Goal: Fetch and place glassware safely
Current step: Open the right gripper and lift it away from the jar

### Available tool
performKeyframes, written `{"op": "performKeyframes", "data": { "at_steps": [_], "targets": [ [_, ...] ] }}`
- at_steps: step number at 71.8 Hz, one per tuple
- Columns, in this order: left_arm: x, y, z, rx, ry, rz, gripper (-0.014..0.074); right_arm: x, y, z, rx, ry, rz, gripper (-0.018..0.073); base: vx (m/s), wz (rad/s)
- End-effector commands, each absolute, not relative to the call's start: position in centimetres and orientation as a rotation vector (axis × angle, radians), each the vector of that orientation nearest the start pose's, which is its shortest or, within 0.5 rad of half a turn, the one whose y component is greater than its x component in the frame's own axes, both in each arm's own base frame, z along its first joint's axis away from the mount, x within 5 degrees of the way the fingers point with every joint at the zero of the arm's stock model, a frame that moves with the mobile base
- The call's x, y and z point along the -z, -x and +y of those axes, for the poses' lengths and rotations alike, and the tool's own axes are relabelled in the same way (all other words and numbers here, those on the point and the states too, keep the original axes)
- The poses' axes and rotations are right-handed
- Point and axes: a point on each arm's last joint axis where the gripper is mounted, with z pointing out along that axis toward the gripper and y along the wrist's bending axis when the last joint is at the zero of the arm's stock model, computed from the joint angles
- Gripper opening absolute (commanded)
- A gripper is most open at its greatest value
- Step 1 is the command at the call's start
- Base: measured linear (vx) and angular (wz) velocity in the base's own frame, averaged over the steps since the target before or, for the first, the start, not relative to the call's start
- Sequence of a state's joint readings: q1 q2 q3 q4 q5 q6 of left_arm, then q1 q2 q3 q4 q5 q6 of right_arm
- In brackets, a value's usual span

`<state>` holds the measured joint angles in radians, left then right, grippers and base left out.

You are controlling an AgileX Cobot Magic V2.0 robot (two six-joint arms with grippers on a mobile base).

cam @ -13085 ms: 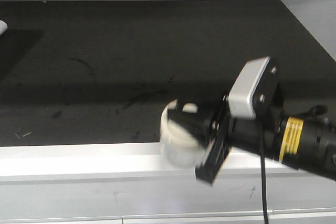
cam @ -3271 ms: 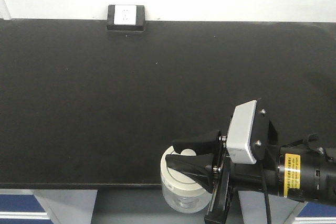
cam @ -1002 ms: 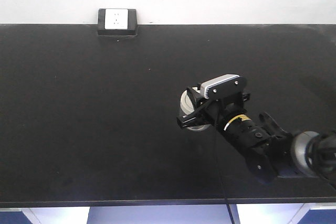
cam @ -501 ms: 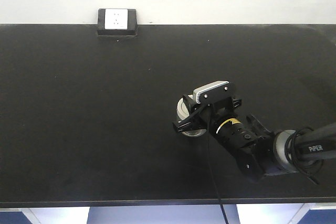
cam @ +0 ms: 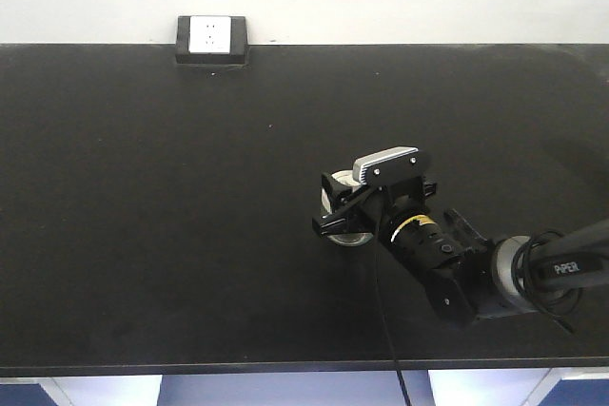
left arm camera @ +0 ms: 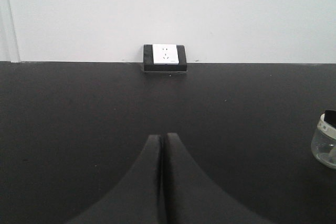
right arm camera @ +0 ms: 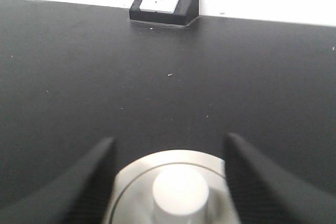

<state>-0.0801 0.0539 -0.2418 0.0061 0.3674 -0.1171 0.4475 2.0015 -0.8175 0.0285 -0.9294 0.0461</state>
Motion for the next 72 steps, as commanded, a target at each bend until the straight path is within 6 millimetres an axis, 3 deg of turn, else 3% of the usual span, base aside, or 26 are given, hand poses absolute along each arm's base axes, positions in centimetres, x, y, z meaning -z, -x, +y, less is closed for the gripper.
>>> {"op": "performKeyframes", "data": {
  "at_steps": [1,9,21,39,57,72],
  "targets": [
    [-27.2,-4.6,-0.4,0.159,0.026,1.578,-0.0007,-17.9,-34.2,16.1,-0.412,0.260,1.585,0.0562,0.00,0.00],
    [-27.2,-4.6,-0.4,0.159,0.026,1.578,-0.0007,-20.0,-33.6,15.9,-0.416,0.268,1.614,0.0603,0.00,0.00],
    [-27.2,-4.6,-0.4,0.159,0.026,1.578,-0.0007,-23.3,-32.2,15.3,-0.405,0.281,1.684,0.0588,0.00,0.00],
    [-27.2,-4.6,-0.4,0.159,0.026,1.578,-0.0007,-28.8,-28.6,13.6,-0.326,0.381,1.753,0.0552,0.00,0.00],
    [-27.2,-4.6,-0.4,0.159,0.026,1.578,-0.0007,-34.4,-23.5,11.2,-0.269,0.451,1.698,0.0516,0.00,0.00],
    [-27.2,-4.6,-0.4,0.159,0.026,1.578,-0.0007,-37.9,-18.7,9.0,-0.246,0.475,1.643,0.0492,0.00,0.00]
  ]
}}
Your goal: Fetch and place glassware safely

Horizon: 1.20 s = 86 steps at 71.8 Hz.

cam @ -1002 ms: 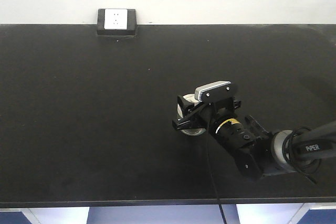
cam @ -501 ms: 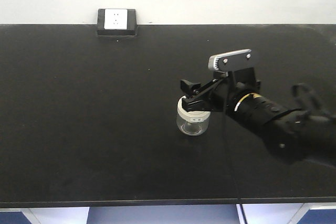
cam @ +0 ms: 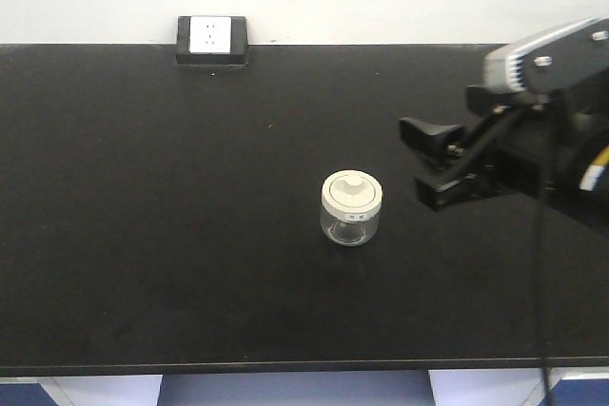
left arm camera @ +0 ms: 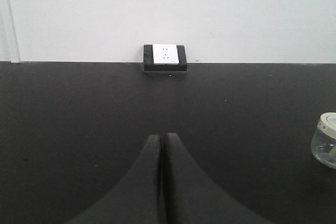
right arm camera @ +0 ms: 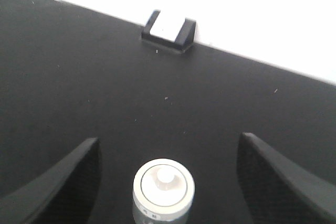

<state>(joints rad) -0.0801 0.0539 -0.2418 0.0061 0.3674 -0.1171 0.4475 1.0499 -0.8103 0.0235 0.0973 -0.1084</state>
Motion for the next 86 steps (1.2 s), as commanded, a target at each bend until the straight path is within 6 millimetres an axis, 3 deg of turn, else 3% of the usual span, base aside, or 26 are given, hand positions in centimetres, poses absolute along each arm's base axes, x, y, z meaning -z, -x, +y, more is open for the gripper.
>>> {"op": "performKeyframes", "data": {
  "at_steps": [1,14,38,46,62,69,83,86],
  "targets": [
    [-27.2,-4.6,-0.4,0.159,0.026,1.578,-0.0007,-38.1,-18.4,8.8,-0.246,0.474,1.633,0.0491,0.00,0.00],
    [-27.2,-4.6,-0.4,0.159,0.026,1.578,-0.0007,-38.3,-13.8,6.6,-0.229,0.473,1.548,0.0478,0.00,0.00],
    [-27.2,-4.6,-0.4,0.159,0.026,1.578,-0.0007,-33.3,-5.5,2.6,-0.247,0.426,1.409,0.0477,0.00,0.00],
    [-27.2,-4.6,-0.4,0.159,0.026,1.578,-0.0007,-31.4,-3.9,1.8,-0.251,0.413,1.366,0.0477,0.00,0.00],
    [-27.2,-4.6,-0.4,0.159,0.026,1.578,-0.0007,-28.5,-3.1,1.5,-0.255,0.397,1.314,0.0465,0.00,0.00],
    [-27.2,-4.6,-0.4,0.159,0.026,1.578,-0.0007,-28.5,-3.0,1.4,-0.255,0.395,1.307,0.0378,0.00,0.00],
    [-27.2,-4.6,-0.4,0.159,0.026,1.578,-0.0007,-28.2,-3.1,1.5,-0.253,0.404,1.341,0.0000,0.00,0.00],
    [-27.2,-4.6,-0.4,0.159,0.026,1.578,-0.0007,-28.1,-3.1,1.5,-0.254,0.406,1.348,-0.0015,0.00,0.00]
  ]
}}
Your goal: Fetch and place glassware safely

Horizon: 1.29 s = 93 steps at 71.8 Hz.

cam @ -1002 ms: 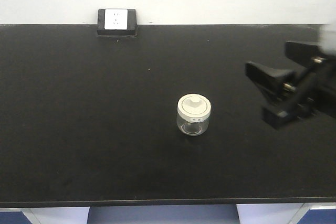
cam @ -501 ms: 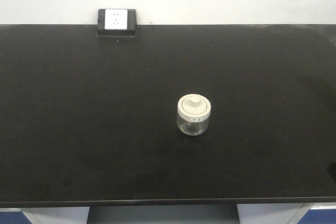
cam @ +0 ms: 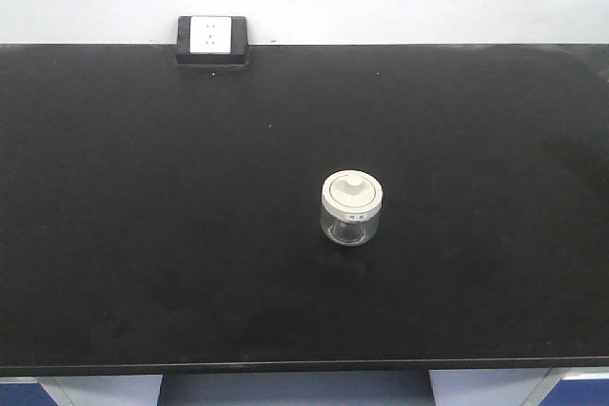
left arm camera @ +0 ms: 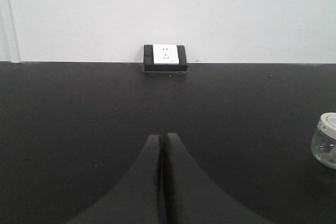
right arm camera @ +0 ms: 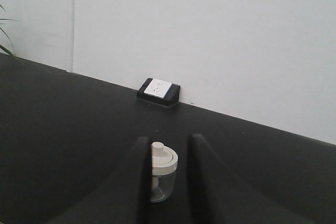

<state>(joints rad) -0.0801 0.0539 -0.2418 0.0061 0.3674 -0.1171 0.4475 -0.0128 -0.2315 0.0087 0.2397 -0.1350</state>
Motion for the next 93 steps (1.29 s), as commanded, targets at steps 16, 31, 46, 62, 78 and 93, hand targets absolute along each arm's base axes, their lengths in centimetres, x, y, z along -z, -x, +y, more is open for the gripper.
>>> {"op": "performKeyframes", "data": {
  "at_steps": [16,31,46,62,78,93],
  "targets": [
    [-27.2,-4.6,-0.4,0.159,0.026,1.578,-0.0007,-27.9,-3.1,1.5,-0.251,0.413,1.371,-0.0008,0.00,0.00],
    [-27.2,-4.6,-0.4,0.159,0.026,1.578,-0.0007,-27.9,-3.1,1.5,-0.251,0.413,1.371,-0.0008,0.00,0.00],
    [-27.2,-4.6,-0.4,0.159,0.026,1.578,-0.0007,-27.9,-3.1,1.5,-0.251,0.413,1.371,-0.0008,0.00,0.00],
    [-27.2,-4.6,-0.4,0.159,0.026,1.578,-0.0007,-27.9,-3.1,1.5,-0.251,0.413,1.371,-0.0008,0.00,0.00],
    [-26.3,-4.8,-0.3,0.114,-0.002,1.589,-0.0007,-27.9,-3.1,1.5,-0.251,0.413,1.371,-0.0008,0.00,0.00],
    [-23.3,-5.7,-0.3,0.037,-0.065,1.606,-0.0007,-27.9,-3.1,1.5,-0.251,0.413,1.371,-0.0008,0.00,0.00]
  ]
}}
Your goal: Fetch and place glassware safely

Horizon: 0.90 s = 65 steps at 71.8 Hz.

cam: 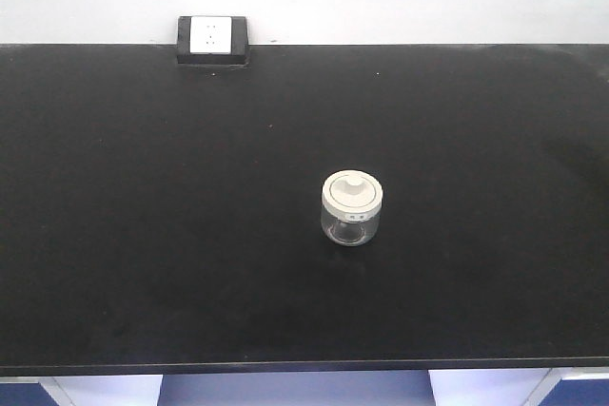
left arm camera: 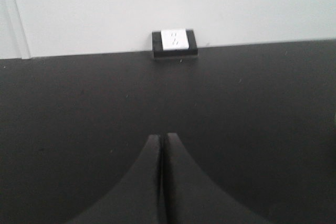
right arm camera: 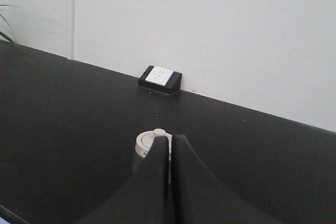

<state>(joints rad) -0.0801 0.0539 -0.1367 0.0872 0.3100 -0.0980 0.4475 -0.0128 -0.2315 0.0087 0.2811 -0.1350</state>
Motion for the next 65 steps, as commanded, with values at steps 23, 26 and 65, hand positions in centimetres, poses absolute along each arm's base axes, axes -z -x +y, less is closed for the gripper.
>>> {"op": "performKeyframes", "data": {
  "at_steps": [23,26,65],
  "targets": [
    [-19.6,-6.3,-0.6,0.108,-0.030,1.540,-0.0007,-27.9,-3.1,1.5,-0.251,0.413,1.371,-0.0008,0.00,0.00],
    [-19.6,-6.2,-0.6,0.106,-0.032,1.537,-0.0007,-27.9,-3.1,1.5,-0.251,0.414,1.372,-0.0008,0.00,0.00],
    [-19.9,-5.6,-0.5,0.107,-0.028,1.475,-0.0007,-27.9,-3.2,1.5,-0.251,0.414,1.374,-0.0008,0.00,0.00]
  ]
}}
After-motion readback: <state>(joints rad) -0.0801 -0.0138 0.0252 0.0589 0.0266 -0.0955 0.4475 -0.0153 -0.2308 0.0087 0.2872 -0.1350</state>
